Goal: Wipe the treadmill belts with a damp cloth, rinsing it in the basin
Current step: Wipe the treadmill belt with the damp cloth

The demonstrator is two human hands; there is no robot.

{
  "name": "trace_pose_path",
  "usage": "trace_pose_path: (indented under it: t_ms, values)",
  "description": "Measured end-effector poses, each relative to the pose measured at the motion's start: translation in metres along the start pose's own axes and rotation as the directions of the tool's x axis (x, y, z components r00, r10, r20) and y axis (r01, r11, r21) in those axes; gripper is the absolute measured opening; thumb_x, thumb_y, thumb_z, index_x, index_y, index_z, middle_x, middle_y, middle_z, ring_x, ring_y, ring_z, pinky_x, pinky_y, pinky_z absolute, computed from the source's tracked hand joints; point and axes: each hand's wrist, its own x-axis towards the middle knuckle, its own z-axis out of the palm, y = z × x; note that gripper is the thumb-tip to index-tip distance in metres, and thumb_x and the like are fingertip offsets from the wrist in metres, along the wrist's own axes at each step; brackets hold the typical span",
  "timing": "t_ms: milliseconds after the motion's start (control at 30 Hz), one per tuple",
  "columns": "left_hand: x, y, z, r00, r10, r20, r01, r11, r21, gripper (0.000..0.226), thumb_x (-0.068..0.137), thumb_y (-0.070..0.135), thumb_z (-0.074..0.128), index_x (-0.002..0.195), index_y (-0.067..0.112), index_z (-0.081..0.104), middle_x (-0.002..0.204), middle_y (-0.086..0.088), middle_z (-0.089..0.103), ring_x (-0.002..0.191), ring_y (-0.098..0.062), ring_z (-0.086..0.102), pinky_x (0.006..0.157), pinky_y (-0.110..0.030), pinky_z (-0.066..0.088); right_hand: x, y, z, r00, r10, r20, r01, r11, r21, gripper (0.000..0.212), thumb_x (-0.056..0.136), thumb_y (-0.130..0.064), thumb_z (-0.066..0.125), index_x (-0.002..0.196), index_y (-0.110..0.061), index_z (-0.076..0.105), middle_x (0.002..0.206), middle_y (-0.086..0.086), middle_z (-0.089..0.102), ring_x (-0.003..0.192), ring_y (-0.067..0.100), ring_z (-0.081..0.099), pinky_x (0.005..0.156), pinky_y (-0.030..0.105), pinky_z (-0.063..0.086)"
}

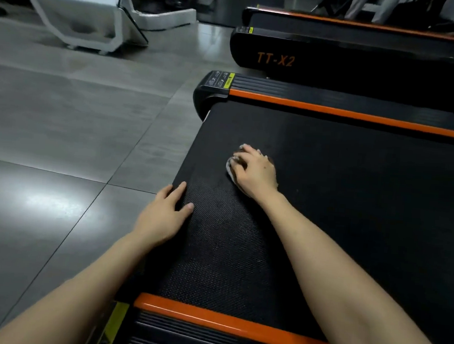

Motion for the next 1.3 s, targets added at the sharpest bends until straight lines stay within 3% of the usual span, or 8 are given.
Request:
trace_pose_path:
  t_ms: [267,467,600,700,933,1067,1200,1300]
  values:
    - [0.026,0.006,-0.013,0.988,0.072,-0.136,-0.064,0.996,0.062,0.039,0.089,0.032,0.058,0.126,0.022,0.054,0.126,-0.011,0.05,0.118,-0.033,0.047,0.095,-0.032,0.036,-0.023,-0.004,-0.01,0.989,-0.118,0.086,0.126,0.988,-0.093,0.05,0.084,-0.045,0.062,0.129,-0.025,0.053,0.152,-0.001,0.029,0.135,0.024,0.034,0.109,0.034,0.024]
    - [0.084,0.022,-0.014,0.951,0.263,-0.163,-0.24,0.959,0.151,0.047,0.094,0.031,0.048,0.14,0.022,0.044,0.151,-0.008,0.034,0.137,-0.033,0.028,0.112,-0.037,0.024,-0.075,0.008,-0.025,0.926,-0.299,0.229,0.318,0.946,-0.055,0.053,0.077,-0.043,0.045,0.127,-0.031,0.055,0.149,-0.011,0.036,0.133,0.014,0.04,0.108,0.033,0.035]
    - [0.113,0.032,-0.01,0.96,0.28,-0.028,-0.261,0.922,0.287,0.048,0.099,0.039,0.036,0.146,0.029,0.032,0.159,0.0,0.017,0.144,-0.035,0.01,0.116,-0.042,0.017,-0.033,0.05,-0.047,0.997,0.078,-0.006,-0.078,0.982,-0.173,0.035,0.087,-0.028,0.059,0.121,-0.023,0.061,0.149,-0.001,0.037,0.135,0.024,0.036,0.106,0.034,0.031]
    - [0.13,0.036,-0.006,0.952,0.3,0.061,-0.302,0.886,0.35,0.051,0.1,0.044,0.029,0.149,0.032,0.024,0.16,0.0,0.009,0.145,-0.035,0.003,0.116,-0.048,0.011,-0.032,0.052,-0.045,0.933,0.32,-0.166,-0.342,0.931,-0.125,0.03,0.09,-0.03,0.057,0.118,-0.019,0.062,0.149,0.002,0.036,0.133,0.028,0.036,0.104,0.039,0.031]
    - [0.177,0.055,0.001,0.95,0.288,0.122,-0.311,0.915,0.258,0.053,0.098,0.053,0.026,0.149,0.041,0.017,0.16,-0.003,-0.002,0.145,-0.034,-0.007,0.115,-0.055,0.011,-0.089,0.001,-0.018,0.989,-0.118,0.09,0.125,0.99,-0.068,0.039,0.079,-0.034,0.052,0.118,-0.032,0.057,0.145,-0.01,0.038,0.134,0.022,0.036,0.108,0.04,0.027]
    - [0.18,0.048,0.009,0.952,0.297,0.069,-0.305,0.932,0.199,0.053,0.097,0.054,0.025,0.148,0.045,0.015,0.16,0.002,-0.006,0.145,-0.029,-0.01,0.114,-0.053,0.017,-0.01,0.035,-0.02,0.991,0.121,-0.048,-0.125,0.989,-0.082,0.034,0.082,-0.035,0.055,0.111,-0.022,0.066,0.145,0.002,0.043,0.135,0.032,0.036,0.112,0.041,0.02]
    - [0.183,0.045,0.014,0.953,0.303,0.015,-0.3,0.932,0.203,0.053,0.095,0.056,0.021,0.147,0.045,0.02,0.16,0.002,0.0,0.146,-0.029,-0.005,0.109,-0.049,0.03,0.061,0.058,-0.012,0.847,0.485,-0.217,-0.509,0.858,-0.071,0.026,0.087,-0.027,0.059,0.112,-0.021,0.065,0.148,0.001,0.039,0.136,0.033,0.032,0.113,0.042,0.02]
    - [0.184,0.044,0.014,0.951,0.307,0.012,-0.304,0.933,0.193,0.063,0.085,0.06,0.014,0.146,0.045,0.024,0.16,0.001,0.003,0.146,-0.029,-0.002,0.105,-0.048,0.035,0.056,0.024,0.008,0.915,0.365,-0.171,-0.383,0.919,-0.091,0.031,0.082,-0.029,0.054,0.11,-0.025,0.066,0.145,-0.002,0.043,0.129,0.032,0.041,0.111,0.048,0.027]
